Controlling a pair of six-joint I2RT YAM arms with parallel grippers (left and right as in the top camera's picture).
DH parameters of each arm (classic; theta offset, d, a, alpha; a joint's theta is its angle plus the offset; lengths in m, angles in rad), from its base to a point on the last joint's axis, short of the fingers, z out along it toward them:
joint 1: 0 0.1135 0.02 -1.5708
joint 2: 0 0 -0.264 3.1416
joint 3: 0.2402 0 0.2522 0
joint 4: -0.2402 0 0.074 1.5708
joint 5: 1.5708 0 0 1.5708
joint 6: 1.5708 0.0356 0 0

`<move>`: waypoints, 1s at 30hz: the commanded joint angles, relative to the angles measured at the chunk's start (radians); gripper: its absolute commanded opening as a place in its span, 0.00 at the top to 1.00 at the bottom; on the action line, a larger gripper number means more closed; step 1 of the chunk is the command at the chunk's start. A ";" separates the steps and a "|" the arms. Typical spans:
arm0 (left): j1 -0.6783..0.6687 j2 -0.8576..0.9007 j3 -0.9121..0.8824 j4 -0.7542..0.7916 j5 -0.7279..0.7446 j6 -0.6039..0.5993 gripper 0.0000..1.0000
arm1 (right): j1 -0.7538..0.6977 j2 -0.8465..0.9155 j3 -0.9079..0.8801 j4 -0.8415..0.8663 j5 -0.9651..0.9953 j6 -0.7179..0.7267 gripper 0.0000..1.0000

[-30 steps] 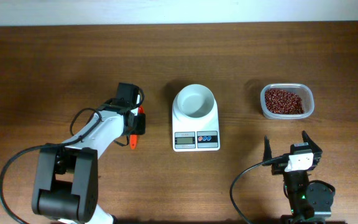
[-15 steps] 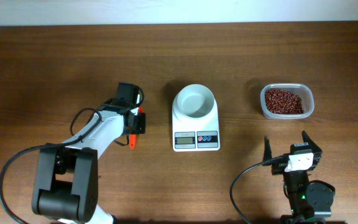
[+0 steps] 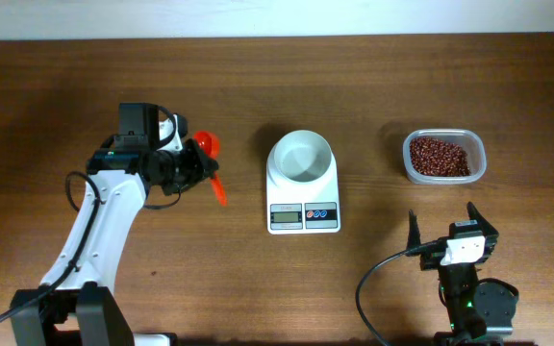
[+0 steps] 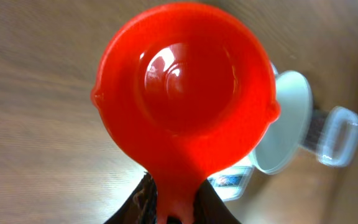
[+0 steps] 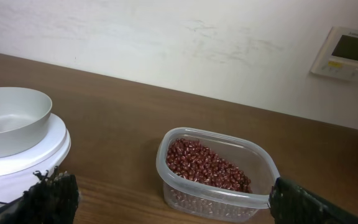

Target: Scoop item into bowl and weigh 50g on scale

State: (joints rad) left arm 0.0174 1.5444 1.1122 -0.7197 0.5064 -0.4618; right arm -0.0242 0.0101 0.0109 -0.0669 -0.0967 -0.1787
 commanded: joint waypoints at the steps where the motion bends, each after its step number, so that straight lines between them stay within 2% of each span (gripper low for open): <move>1: 0.003 -0.013 0.013 -0.019 0.161 -0.084 1.00 | 0.003 -0.007 -0.005 -0.005 0.004 0.014 0.01; 3: 0.002 -0.013 0.013 -0.023 0.289 -0.084 1.00 | 0.004 -0.007 -0.005 -0.003 -0.009 0.001 0.01; 7: 0.003 -0.013 0.013 -0.023 0.469 -0.089 1.00 | 0.005 -0.007 -0.005 0.024 -0.190 0.117 0.01; 9: 0.003 -0.013 0.013 -0.028 0.530 -0.181 1.00 | 0.005 -0.007 -0.004 0.093 -0.248 0.150 0.01; 12: 0.002 -0.013 0.013 -0.034 0.552 -0.335 1.00 | 0.004 0.024 0.115 0.051 -0.214 0.399 0.01; 13: 0.002 -0.013 0.013 -0.034 0.553 -0.385 1.00 | 0.005 0.053 0.172 0.015 -0.214 0.409 0.01; 16: 0.002 -0.013 0.013 -0.033 0.607 -0.500 1.00 | 0.005 0.267 0.517 -0.260 -0.200 0.443 0.01; 19: 0.002 -0.013 0.013 -0.030 0.685 -0.519 1.00 | 0.005 0.548 0.903 -0.560 -0.238 0.442 0.01; 20: 0.002 -0.013 0.013 -0.030 0.704 -0.519 0.99 | 0.005 0.674 1.068 -0.680 -0.298 0.443 0.01; 21: 0.002 -0.013 0.013 -0.030 0.707 -0.519 0.99 | 0.005 0.742 1.154 -0.725 -0.355 0.443 0.01; 23: 0.002 -0.013 0.013 -0.030 0.706 -0.544 1.00 | 0.005 0.832 1.246 -0.778 -0.449 0.446 0.01; 24: 0.002 -0.013 0.013 -0.029 0.706 -0.608 1.00 | 0.005 0.871 1.265 -0.782 -0.502 0.446 0.01; 26: 0.002 -0.013 0.013 -0.022 0.702 -0.646 1.00 | 0.005 0.944 1.268 -0.809 -0.524 0.490 0.19; 27: 0.000 -0.013 0.013 -0.022 0.686 -0.658 1.00 | 0.006 0.965 1.268 -0.823 -0.525 0.503 0.25; 28: -0.008 -0.013 0.013 -0.022 0.637 -0.692 1.00 | 0.025 1.003 1.268 -0.845 -0.524 0.502 0.29; 30: -0.029 -0.013 0.013 -0.020 0.557 -0.753 1.00 | 0.090 1.061 1.268 -0.854 -0.520 0.497 0.29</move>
State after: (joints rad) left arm 0.0116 1.5444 1.1130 -0.7441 1.1522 -1.1164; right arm 0.0021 1.0237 1.2659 -0.9188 -0.5842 0.3080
